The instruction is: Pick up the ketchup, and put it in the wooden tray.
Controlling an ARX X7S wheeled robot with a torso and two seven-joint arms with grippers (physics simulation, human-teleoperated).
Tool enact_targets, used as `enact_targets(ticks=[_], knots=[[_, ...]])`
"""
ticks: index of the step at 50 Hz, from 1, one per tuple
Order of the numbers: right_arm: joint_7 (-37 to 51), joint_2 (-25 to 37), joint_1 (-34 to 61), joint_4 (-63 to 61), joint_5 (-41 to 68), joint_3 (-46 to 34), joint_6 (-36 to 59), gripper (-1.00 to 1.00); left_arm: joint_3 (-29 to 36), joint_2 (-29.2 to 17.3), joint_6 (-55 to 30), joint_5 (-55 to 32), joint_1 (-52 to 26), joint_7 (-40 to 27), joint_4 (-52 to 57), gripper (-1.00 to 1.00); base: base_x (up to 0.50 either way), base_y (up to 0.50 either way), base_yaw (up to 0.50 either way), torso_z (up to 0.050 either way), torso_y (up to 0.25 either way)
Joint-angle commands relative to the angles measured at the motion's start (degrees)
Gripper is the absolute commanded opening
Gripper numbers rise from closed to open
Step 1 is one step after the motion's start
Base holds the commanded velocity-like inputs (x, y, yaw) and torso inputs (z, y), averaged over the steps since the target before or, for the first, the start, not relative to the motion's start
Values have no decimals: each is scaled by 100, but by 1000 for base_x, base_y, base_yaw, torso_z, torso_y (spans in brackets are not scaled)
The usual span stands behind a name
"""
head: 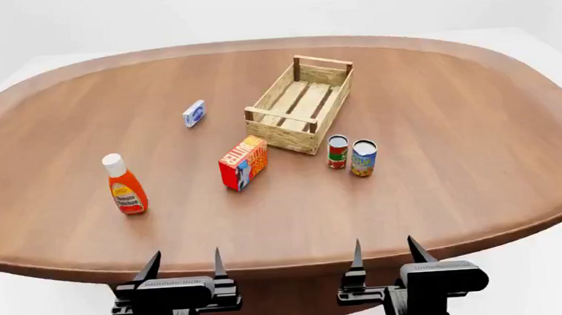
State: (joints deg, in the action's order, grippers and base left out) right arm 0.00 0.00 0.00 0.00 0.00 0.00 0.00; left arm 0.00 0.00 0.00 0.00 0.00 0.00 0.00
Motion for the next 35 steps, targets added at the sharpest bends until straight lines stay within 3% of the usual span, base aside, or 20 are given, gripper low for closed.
enact_targets(ticks=[1, 11, 18, 28, 35], knots=[[116, 84, -5, -3, 97, -116, 3, 100, 84, -84, -10, -122, -24, -116, -4, 100, 0, 0, 0, 0, 0], [332, 268, -29, -307, 302, -271, 200, 100, 186, -270, -490, -520, -95, -268, 417, 100, 0, 0, 0, 0, 0], [279, 428, 22, -1069, 571, -315, 899, 100, 365, -429, -1102, -619, -151, -268, 1207, 100, 26, 0, 0, 0, 0], [320, 810, 424, -2121, 797, -173, 1994, 100, 548, -577, -2333, -771, -902, -329, 2360, 100, 494, 0, 0, 0, 0], [302, 998, 892, -2304, 898, -123, 2524, 100, 686, -669, -2571, -793, -1290, -303, 2446, 100, 500, 0, 0, 0, 0]])
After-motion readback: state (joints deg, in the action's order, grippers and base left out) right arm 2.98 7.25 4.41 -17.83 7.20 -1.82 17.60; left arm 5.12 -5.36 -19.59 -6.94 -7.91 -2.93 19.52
